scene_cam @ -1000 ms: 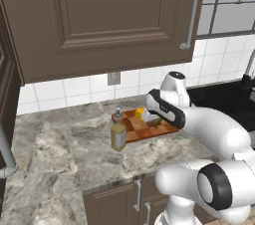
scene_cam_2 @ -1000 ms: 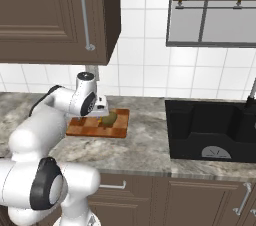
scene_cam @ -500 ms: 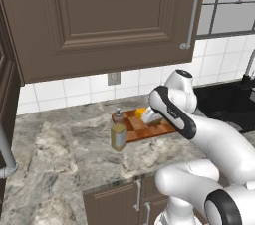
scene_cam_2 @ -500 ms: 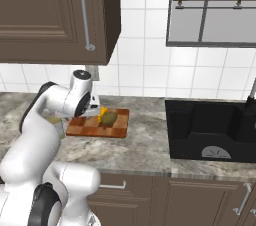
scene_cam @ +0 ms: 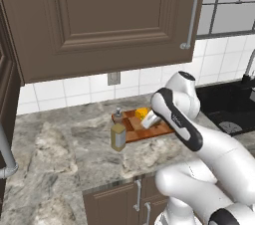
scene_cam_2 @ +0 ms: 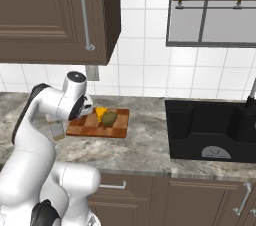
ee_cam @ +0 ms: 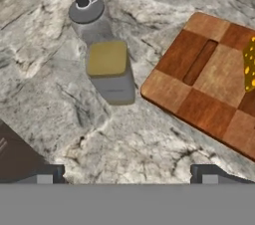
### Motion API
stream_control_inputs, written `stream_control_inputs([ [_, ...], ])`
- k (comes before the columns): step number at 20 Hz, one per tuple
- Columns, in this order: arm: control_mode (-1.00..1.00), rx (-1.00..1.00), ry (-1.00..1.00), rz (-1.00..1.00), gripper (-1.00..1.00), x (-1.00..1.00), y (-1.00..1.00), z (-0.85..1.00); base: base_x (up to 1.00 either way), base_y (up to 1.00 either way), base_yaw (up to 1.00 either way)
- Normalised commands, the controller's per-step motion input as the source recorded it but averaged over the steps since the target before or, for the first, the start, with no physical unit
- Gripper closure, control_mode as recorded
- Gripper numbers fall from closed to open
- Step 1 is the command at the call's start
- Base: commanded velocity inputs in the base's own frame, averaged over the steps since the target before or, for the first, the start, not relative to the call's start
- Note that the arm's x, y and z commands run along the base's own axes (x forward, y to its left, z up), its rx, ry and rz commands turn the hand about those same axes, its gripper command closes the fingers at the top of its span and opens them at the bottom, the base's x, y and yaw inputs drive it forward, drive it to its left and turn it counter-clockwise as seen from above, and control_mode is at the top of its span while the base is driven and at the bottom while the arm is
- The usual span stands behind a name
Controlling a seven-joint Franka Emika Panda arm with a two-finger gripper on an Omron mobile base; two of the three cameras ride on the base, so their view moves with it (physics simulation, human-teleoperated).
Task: Retrieve the reheated potato from the microwave, then place the potato, cheese, and condiment on the cutting board.
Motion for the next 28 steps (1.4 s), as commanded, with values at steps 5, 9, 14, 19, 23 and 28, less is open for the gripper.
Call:
stream_control_inputs([
  [5, -1.0, 0.03, -0.05, -0.01, -1.0, 0.0, 0.31, 0.01, 0.0, 0.0, 0.0],
  [9, -1.0, 0.06, -0.02, -0.04, -1.0, 0.0, 0.32, 0.06, 0.0, 0.0, 0.0],
  [14, -1.0, 0.01, -0.03, -0.02, -1.0, -0.02, 0.28, 0.07, 0.0, 0.0, 0.0],
  [19, -1.0, 0.0, -0.01, -0.01, -1.0, 0.0, 0.21, 0.08, 0.0, 0.0, 0.0],
  [23, -1.0, 0.0, 0.0, -0.01, -1.0, 0.0, 0.14, 0.03, 0.0, 0.0, 0.0],
  [28, -1.0, 0.0, -0.01, 0.0, -1.0, 0.0, 0.11, 0.0, 0.0, 0.0, 0.0],
])
